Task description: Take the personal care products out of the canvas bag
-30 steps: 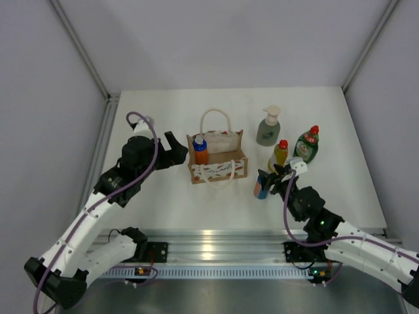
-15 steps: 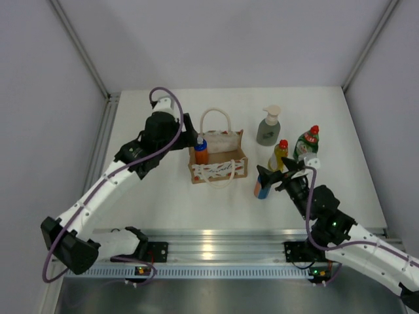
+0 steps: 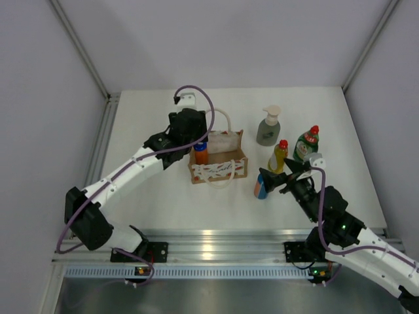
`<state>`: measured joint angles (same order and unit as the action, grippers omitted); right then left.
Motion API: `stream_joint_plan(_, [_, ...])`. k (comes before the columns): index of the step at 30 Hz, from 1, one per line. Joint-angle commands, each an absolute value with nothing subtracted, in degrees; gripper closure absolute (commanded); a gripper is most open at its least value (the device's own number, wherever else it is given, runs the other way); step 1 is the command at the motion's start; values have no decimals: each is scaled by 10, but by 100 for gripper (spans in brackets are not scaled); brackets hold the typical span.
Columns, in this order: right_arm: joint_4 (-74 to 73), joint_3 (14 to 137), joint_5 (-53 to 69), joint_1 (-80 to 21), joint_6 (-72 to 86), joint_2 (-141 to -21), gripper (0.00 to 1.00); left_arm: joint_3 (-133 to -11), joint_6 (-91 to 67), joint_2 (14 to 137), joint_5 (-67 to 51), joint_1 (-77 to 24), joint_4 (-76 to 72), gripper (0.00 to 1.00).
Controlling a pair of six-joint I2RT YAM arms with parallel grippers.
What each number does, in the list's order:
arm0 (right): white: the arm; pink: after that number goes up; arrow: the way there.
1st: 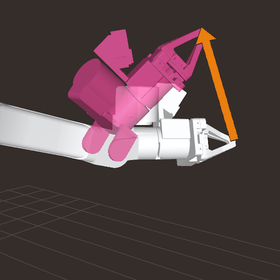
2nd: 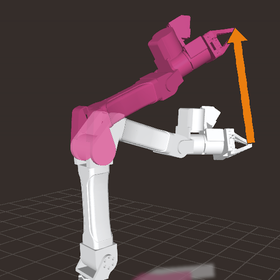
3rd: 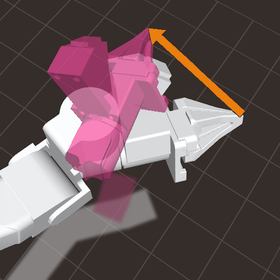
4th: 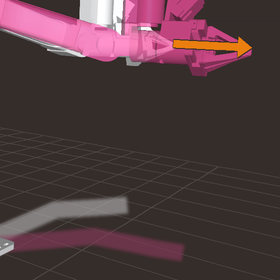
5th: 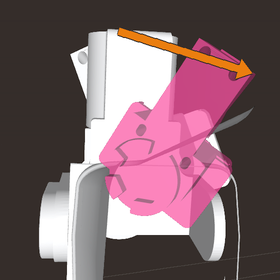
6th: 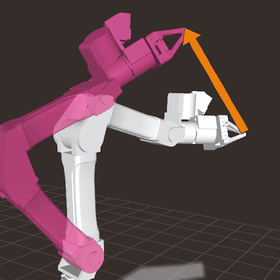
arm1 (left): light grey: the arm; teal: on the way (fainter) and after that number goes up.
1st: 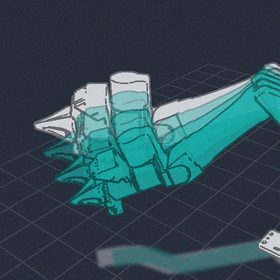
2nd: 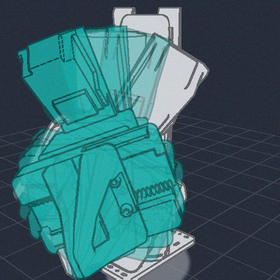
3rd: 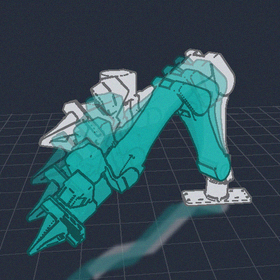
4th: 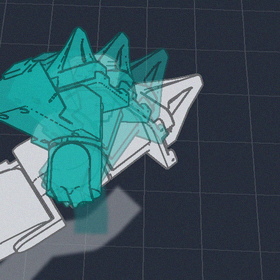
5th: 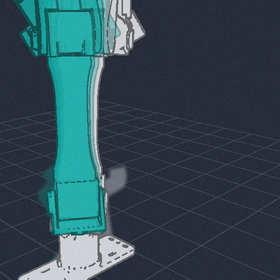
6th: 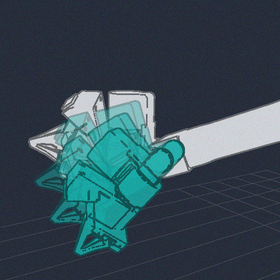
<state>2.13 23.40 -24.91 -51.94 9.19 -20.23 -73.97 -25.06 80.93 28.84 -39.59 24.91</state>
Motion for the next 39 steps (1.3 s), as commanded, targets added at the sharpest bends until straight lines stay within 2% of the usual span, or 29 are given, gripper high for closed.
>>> stream_joint_plan(1, [4,258,-241,-516,98,-195,1,-744,-271,825,363,-405,210,31])
stream_joint_plan(5, [4,258,-243,-515,100,-194,0,-743,-305,847,417,-430,211,32])
stream_joint_plan(9, [1,259,-242,-515,105,-192,1,-741,-335,861,432,-433,211,38])
stream_joint_plan(10, [1,259,-242,-515,105,-191,0,-741,-343,863,438,-433,210,42])
stream_joint_plan(27, [-17,258,-248,-516,102,-182,0,-738,-345,906,428,-433,211,55])
stream_joint_plan(33, [-18,254,-251,-515,98,-178,1,-734,-337,913,410,-433,211,52])
stream_joint_plan(37, [-18,252,-251,-516,101,-179,1,-733,-326,923,409,-433,211,37])
stream_joint_plan(39, [-18,250,-250,-515,102,-179,0,-730,-323,927,407,-433,213,34])
